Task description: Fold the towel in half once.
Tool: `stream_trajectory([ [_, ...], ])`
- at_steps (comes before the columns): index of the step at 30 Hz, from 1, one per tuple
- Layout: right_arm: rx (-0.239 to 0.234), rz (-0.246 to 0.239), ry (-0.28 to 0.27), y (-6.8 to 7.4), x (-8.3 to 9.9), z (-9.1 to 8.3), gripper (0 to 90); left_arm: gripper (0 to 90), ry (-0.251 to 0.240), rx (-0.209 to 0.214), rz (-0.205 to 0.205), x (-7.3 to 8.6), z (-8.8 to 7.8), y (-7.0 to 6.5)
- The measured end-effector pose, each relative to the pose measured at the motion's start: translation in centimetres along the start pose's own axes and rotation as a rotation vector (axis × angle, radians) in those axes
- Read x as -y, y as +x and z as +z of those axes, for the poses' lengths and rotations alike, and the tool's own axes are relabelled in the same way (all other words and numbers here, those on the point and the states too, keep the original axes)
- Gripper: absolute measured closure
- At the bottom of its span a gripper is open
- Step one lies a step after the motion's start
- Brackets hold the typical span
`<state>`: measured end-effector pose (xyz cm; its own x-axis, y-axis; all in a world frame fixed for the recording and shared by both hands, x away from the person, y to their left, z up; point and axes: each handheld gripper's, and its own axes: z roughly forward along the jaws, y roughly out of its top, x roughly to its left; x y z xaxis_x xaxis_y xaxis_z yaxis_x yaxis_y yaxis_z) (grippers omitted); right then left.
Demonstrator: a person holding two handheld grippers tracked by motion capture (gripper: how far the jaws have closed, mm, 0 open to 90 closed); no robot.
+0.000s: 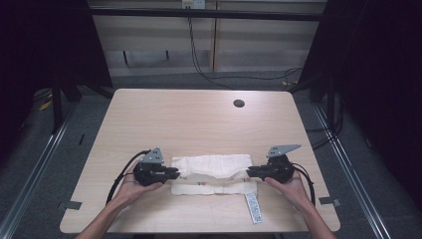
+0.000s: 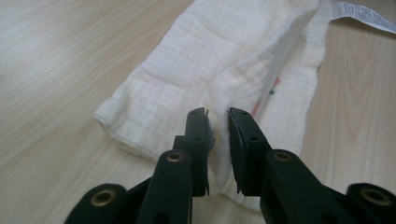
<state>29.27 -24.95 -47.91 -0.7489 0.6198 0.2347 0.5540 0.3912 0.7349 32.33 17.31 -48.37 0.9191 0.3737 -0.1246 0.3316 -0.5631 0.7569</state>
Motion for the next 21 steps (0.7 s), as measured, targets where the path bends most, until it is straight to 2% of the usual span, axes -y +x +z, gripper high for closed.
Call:
stream_trajectory([
  [1, -0.007, 0.001, -0.002, 0.0, 0.1, 0.0, 80.8, 77.6, 0.001, 0.016, -0.001, 0.2, 0.0, 0.0],
  [4, -0.005, 0.002, 0.010, 0.3, 0.3, -0.1, 74.3, 77.7, 0.008, 0.012, 0.002, 0.5, -0.4, -0.5],
  [7, 0.009, -0.002, 0.035, 0.8, 0.8, -0.1, 71.8, 77.0, 0.003, 0.018, 0.014, 0.3, -0.8, -0.8],
  [11, 0.006, 0.001, 0.030, 1.2, 0.8, -0.3, 69.9, 76.0, 0.024, 0.019, 0.032, 0.3, -0.7, -1.3],
  [13, 0.004, -0.008, 0.021, 1.8, 0.9, -0.5, 69.0, 76.4, 0.017, 0.035, 0.036, 0.3, -0.8, -1.8],
  [18, 0.008, -0.009, 0.032, 2.6, 2.1, -1.2, 69.0, 77.0, 0.009, 0.032, 0.061, 0.4, -1.5, -2.7],
  [21, 0.017, -0.017, 0.018, 3.0, 2.3, -1.7, 69.2, 76.1, -0.021, 0.027, 0.057, 0.2, -2.0, -2.8],
])
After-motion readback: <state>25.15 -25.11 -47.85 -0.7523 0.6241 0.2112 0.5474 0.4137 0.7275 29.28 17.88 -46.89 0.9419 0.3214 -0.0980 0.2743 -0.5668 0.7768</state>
